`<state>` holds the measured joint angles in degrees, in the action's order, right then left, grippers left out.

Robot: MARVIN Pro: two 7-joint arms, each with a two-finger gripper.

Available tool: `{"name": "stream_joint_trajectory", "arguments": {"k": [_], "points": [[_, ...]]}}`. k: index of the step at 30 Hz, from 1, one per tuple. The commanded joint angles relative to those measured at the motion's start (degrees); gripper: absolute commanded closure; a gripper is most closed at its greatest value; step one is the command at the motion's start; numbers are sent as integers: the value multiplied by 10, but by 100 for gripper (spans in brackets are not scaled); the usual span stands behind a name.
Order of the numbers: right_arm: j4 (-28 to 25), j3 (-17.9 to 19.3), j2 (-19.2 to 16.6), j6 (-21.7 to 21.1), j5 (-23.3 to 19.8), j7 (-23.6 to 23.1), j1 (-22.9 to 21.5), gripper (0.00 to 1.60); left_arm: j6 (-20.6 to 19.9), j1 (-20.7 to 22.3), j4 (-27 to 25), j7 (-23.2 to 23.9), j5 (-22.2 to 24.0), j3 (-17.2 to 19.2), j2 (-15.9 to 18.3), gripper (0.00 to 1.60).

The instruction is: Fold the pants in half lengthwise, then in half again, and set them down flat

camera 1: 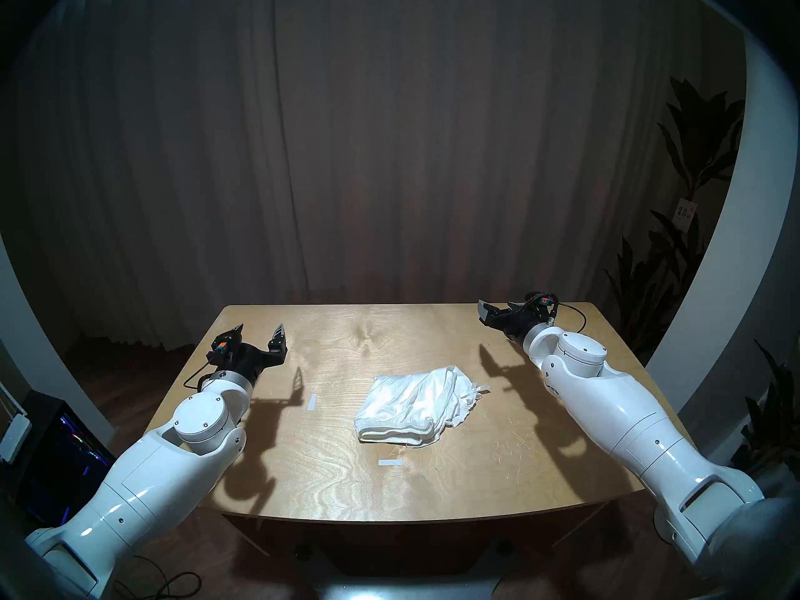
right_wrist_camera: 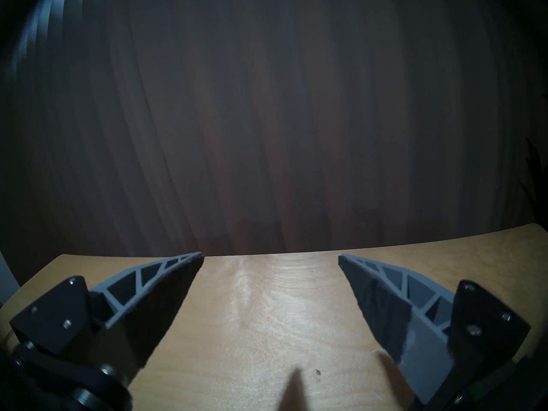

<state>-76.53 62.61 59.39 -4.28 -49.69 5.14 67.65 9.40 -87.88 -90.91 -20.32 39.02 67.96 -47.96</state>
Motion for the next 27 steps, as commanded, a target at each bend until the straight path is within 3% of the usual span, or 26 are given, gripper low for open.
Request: {"name": "stream_joint_trajectory", "arguments": {"k": [1, 12, 22, 27], "points": [[-18, 12, 37, 52, 10, 59, 11, 0, 27, 46, 12, -3, -37, -3, -13, 0], [-42, 22, 75, 145, 51, 171, 31, 0, 75, 84, 74, 23, -74, -17, -23, 0], [-52, 9, 97, 205, 108, 239, 30, 0, 127, 117, 144, 144, -40, -16, -11, 0], [-44, -9, 101, 209, 135, 247, 19, 0, 151, 139, 179, 190, -18, -19, -20, 0]]}}
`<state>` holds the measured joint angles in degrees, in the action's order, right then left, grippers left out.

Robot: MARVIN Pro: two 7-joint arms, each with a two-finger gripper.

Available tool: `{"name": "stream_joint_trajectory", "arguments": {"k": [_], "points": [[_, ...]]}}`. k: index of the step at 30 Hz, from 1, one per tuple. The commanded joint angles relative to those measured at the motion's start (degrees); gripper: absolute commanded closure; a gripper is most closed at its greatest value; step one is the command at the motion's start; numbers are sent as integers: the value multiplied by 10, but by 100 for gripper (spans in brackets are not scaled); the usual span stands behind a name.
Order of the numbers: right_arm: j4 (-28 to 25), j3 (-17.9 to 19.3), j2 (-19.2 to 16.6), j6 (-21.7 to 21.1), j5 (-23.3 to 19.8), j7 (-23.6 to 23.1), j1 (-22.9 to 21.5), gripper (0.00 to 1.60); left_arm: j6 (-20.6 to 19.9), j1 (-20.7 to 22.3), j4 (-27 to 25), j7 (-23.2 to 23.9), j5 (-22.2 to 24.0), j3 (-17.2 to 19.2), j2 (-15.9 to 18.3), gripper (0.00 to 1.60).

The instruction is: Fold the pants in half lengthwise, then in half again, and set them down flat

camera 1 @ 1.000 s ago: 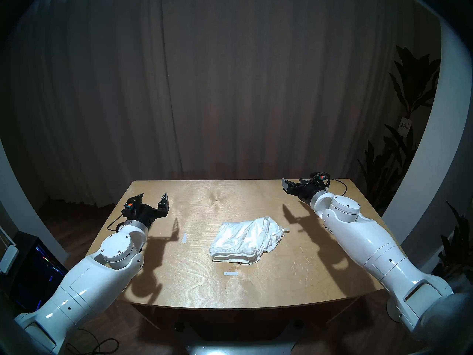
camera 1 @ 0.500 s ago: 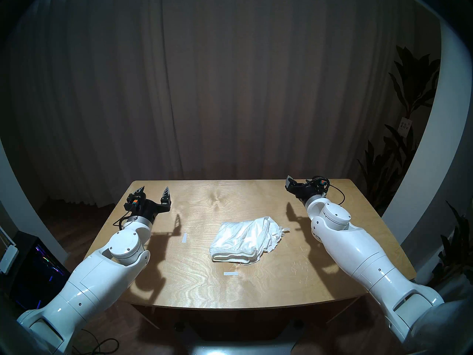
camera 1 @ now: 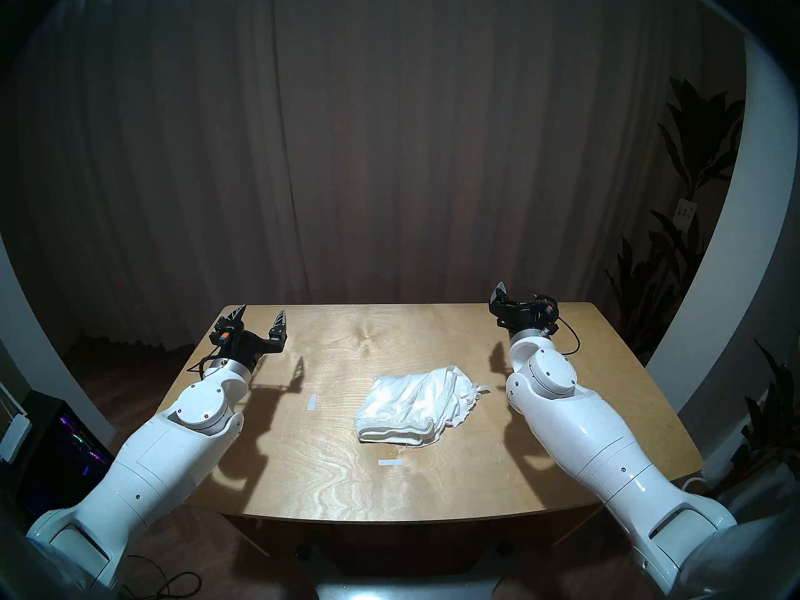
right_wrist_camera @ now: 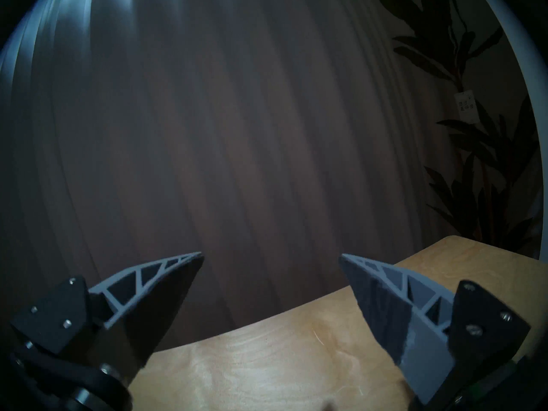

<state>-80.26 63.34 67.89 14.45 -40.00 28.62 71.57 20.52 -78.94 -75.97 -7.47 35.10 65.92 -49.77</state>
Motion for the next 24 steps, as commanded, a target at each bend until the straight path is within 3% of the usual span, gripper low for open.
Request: {"name": "stream_joint_trajectory", "arguments": {"k": [1, 7, 11, 17, 24], "points": [[-3, -19, 16, 21, 41, 12, -22, 0, 45, 53, 36, 70, 26, 2, -5, 0], [21, -32, 13, 6, 32, -12, -39, 0, 56, 73, 73, 131, 66, 10, -19, 0], [28, -31, 0, -22, -1, -55, -52, 0, 52, 80, 88, 159, 78, 8, -21, 0], [27, -17, -12, -71, -75, -118, -65, 0, 61, 81, 101, 166, 74, 6, -29, 0], [32, -12, -41, -129, -111, -184, -76, 0, 69, 87, 112, 169, 68, 4, -38, 0]]}}
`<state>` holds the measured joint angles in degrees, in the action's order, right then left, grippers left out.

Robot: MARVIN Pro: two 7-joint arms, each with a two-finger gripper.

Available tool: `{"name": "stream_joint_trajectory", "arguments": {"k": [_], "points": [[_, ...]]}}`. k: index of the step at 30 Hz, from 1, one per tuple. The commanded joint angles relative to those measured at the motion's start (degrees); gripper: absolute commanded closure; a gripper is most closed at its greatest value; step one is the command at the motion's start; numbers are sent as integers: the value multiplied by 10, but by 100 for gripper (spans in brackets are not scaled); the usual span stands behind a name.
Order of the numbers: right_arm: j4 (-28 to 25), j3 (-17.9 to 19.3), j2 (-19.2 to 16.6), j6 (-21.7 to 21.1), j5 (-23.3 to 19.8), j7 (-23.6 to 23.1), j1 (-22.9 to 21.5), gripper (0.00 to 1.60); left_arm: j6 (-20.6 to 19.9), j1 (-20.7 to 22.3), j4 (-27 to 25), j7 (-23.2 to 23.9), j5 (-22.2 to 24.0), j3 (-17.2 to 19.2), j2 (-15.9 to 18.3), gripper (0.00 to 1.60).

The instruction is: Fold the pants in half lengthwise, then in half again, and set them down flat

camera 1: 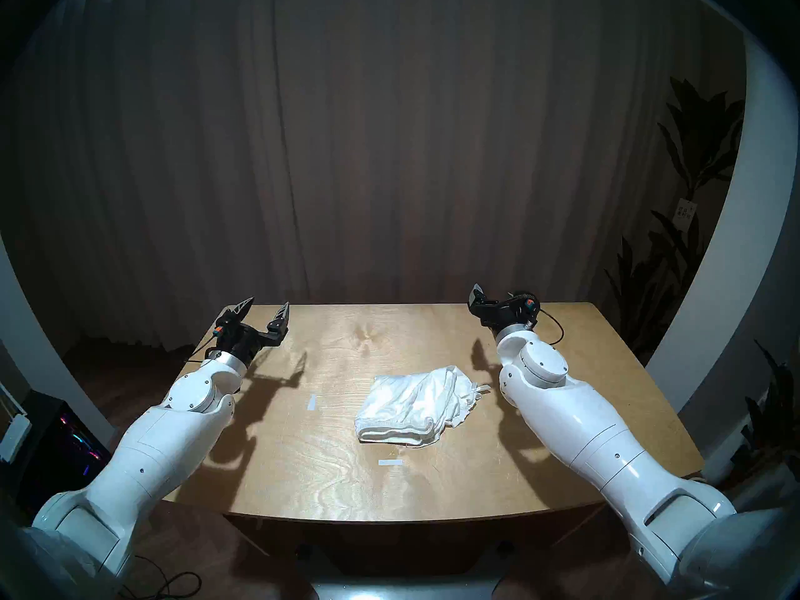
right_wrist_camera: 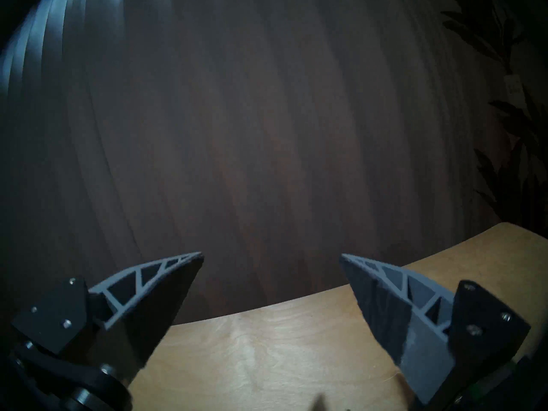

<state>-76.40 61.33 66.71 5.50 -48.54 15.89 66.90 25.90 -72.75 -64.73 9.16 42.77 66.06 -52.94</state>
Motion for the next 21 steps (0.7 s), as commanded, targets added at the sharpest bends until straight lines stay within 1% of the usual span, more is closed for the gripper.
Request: {"name": "stream_joint_trajectory", "arguments": {"k": [1, 2, 6, 10, 16, 19, 21], "points": [[-4, 6, -34, -44, -26, -66, -31, 0, 17, 26, 2, 3, -10, 2, -8, 0], [-2, 4, -35, -43, -19, -61, -31, 0, 19, 27, 5, -1, -13, 1, -11, 0], [10, -10, -49, -35, 9, -87, -35, 0, 27, 30, 13, -8, -26, -2, -18, 0], [14, -10, -53, -16, 13, -105, -29, 0, 32, 29, 13, -12, -36, -1, -23, 0], [17, -9, -57, -5, 16, -116, -27, 0, 26, 27, 8, -30, -50, -1, -25, 0], [15, -5, -57, -6, 12, -116, -26, 0, 22, 27, 6, -36, -54, -1, -26, 0], [18, -6, -53, 10, 27, -103, -25, 0, 21, 26, 6, -37, -55, 0, -26, 0]]}}
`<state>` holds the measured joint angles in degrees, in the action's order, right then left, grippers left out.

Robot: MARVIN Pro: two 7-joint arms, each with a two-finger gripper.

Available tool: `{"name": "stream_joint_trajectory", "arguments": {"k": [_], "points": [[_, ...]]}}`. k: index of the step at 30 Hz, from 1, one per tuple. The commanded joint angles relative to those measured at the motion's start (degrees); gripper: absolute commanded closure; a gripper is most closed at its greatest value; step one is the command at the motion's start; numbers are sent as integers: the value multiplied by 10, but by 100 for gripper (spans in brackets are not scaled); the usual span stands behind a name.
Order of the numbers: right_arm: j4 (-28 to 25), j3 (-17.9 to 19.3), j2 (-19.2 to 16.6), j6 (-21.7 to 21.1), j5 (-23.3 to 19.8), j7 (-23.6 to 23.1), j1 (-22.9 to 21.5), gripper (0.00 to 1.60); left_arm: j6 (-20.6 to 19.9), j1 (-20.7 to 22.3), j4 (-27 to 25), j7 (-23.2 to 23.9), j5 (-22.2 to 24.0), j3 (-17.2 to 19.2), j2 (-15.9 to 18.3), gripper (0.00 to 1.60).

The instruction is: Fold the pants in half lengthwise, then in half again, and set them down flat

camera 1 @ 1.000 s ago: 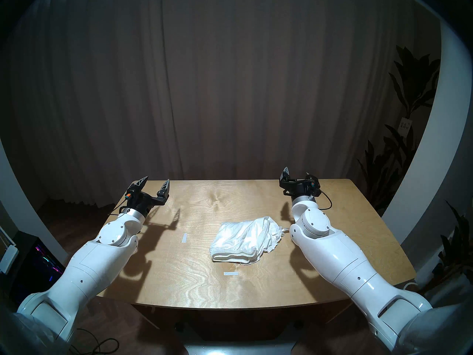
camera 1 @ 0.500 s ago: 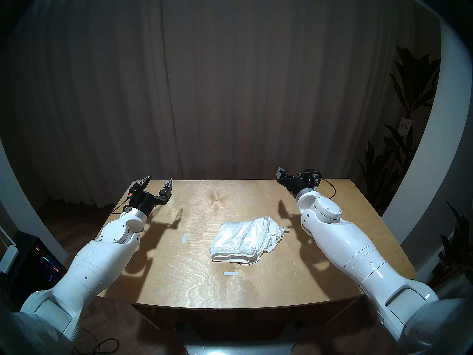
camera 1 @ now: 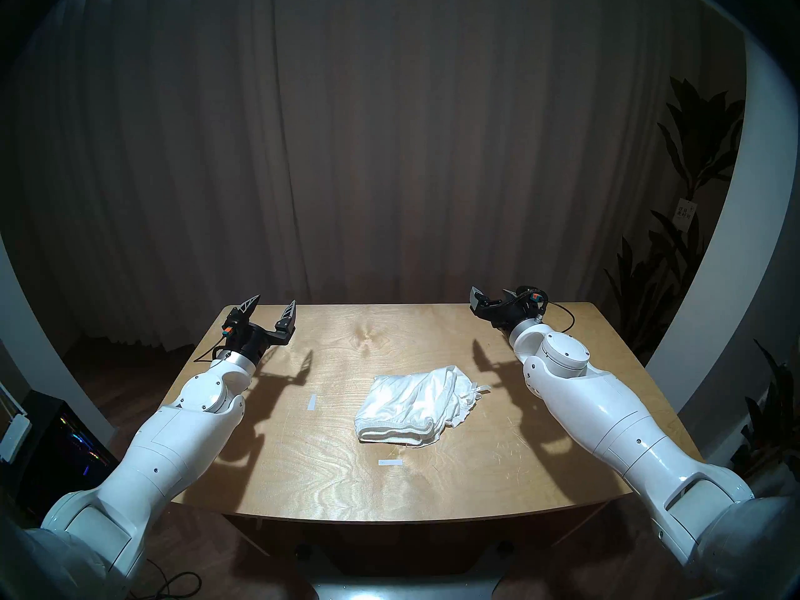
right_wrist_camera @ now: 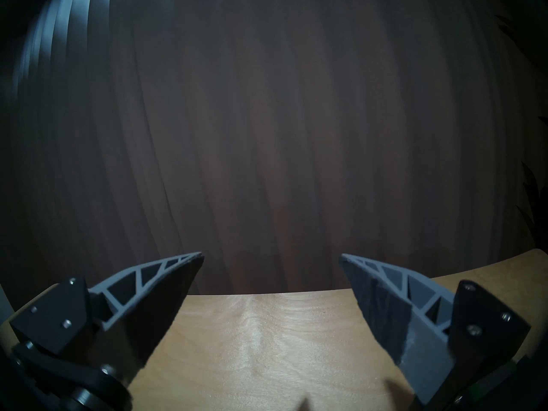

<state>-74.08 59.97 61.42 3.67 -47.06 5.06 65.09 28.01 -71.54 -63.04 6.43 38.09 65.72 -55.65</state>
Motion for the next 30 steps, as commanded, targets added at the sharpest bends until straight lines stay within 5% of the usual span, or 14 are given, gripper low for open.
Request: {"name": "stream_joint_trajectory", "arguments": {"k": [1, 30], "points": [[-2, 10, 6, 29, 10, 15, -6, 0, 0, 14, -12, -11, -9, 3, 1, 0], [-1, 12, 8, 34, 16, 17, -5, 0, -3, 12, -14, -15, -15, 6, 0, 0]]}}
